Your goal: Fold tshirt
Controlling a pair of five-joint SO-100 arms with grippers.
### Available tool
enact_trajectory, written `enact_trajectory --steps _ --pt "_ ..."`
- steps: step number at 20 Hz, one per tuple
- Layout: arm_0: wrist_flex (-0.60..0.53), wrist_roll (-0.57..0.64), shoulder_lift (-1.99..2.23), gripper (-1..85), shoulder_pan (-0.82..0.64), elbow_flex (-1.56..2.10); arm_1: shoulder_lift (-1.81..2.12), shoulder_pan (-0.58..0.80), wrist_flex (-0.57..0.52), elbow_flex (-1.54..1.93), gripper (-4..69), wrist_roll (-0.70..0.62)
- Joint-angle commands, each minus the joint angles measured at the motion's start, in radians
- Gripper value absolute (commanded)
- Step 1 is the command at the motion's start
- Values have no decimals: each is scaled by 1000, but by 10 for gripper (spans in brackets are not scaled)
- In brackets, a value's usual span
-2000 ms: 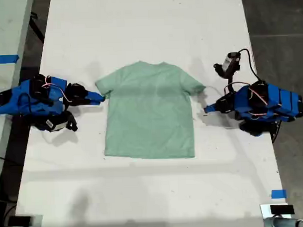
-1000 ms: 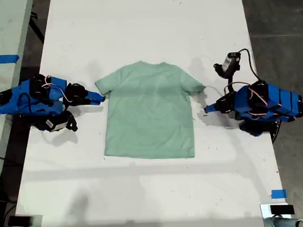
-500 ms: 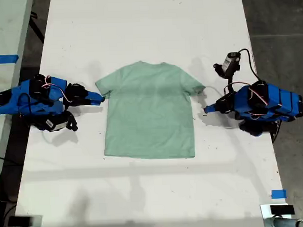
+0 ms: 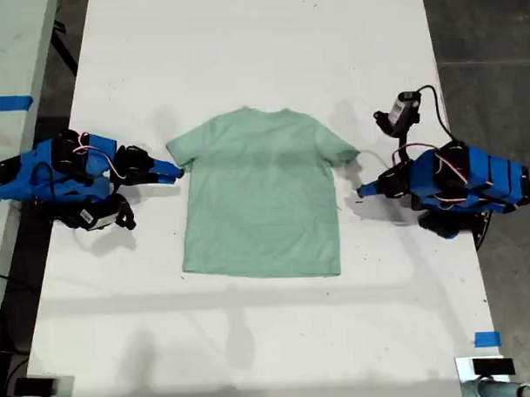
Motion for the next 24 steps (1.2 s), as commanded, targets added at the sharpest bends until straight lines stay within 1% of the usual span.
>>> enact_trajectory --steps 1,14,15,17,19,21,23,24 --pt "2 -11 107 114 21 6 6 5 12 -8 56 -14" --pt "2 -11 107 115 -2 6 6 5 12 -8 56 -14" --pt "5 -17 107 117 9 6 6 5 12 -8 56 -14" --pt "5 -17 107 129 107 6 6 5 12 -8 56 -14" --pt "5 -11 107 206 176 6 6 5 12 -8 56 -14" --pt "5 -17 107 204 193 6 6 5 12 -8 56 -14" --pt "5 -11 107 200 147 6 6 5 12 -8 56 -14" --pt "5 -11 107 164 140 6 6 5 12 -8 56 -14"
